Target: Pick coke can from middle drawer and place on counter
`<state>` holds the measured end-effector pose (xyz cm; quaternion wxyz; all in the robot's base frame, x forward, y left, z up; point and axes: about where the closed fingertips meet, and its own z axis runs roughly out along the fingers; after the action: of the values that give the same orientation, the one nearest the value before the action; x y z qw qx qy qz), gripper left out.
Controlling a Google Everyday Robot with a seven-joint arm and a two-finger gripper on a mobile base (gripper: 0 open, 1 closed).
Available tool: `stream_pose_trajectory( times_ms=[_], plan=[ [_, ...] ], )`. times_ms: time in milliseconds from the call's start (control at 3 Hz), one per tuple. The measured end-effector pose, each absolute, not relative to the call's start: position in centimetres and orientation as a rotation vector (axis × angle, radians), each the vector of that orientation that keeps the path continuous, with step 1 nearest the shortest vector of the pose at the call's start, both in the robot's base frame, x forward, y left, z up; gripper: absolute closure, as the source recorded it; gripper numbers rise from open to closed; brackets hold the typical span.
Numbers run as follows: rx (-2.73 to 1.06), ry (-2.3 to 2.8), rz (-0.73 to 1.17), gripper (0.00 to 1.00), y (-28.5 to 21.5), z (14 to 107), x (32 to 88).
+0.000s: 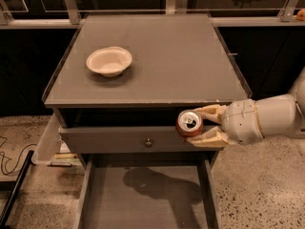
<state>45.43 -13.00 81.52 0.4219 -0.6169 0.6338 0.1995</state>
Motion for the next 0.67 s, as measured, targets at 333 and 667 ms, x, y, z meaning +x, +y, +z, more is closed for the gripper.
stream_pose_trajectory(
  times_ms=[333, 667],
  plan=[
    [-1.545, 1.587, 0.500, 1.00, -13.0, 81.5, 45.4],
    [-1.549, 1.530, 0.494, 1.00, -12.7, 84.1, 47.0]
  ],
)
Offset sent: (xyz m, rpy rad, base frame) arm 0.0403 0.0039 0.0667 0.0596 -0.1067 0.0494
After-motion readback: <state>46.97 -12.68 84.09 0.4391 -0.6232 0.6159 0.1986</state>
